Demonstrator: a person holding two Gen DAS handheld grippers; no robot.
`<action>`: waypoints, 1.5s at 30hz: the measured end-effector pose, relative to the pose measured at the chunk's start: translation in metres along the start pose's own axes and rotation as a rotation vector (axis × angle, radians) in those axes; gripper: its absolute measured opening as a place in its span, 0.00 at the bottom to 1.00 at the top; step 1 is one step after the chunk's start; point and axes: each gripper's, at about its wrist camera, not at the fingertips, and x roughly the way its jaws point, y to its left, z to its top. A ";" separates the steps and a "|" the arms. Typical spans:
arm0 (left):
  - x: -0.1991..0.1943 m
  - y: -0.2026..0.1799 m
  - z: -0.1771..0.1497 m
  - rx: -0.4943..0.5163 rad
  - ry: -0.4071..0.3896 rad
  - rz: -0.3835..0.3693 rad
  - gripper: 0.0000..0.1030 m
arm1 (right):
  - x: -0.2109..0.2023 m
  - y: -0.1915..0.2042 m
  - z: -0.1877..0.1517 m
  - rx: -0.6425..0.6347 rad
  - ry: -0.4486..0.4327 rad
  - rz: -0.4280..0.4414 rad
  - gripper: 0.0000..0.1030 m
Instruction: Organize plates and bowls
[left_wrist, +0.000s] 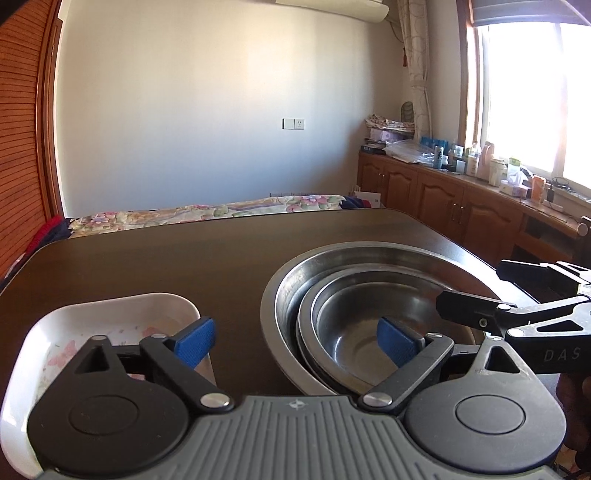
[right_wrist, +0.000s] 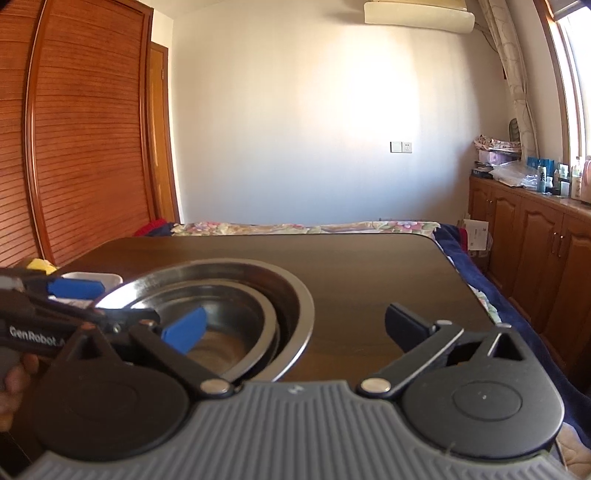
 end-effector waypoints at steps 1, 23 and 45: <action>0.000 0.000 -0.001 -0.002 0.003 -0.004 0.83 | 0.001 0.001 0.000 -0.010 -0.001 -0.002 1.00; -0.006 -0.006 -0.016 -0.048 -0.013 -0.035 0.37 | 0.007 -0.002 -0.006 0.054 0.059 0.061 0.32; -0.027 0.008 0.001 -0.094 -0.050 -0.031 0.36 | -0.001 -0.007 -0.004 0.189 0.009 0.096 0.31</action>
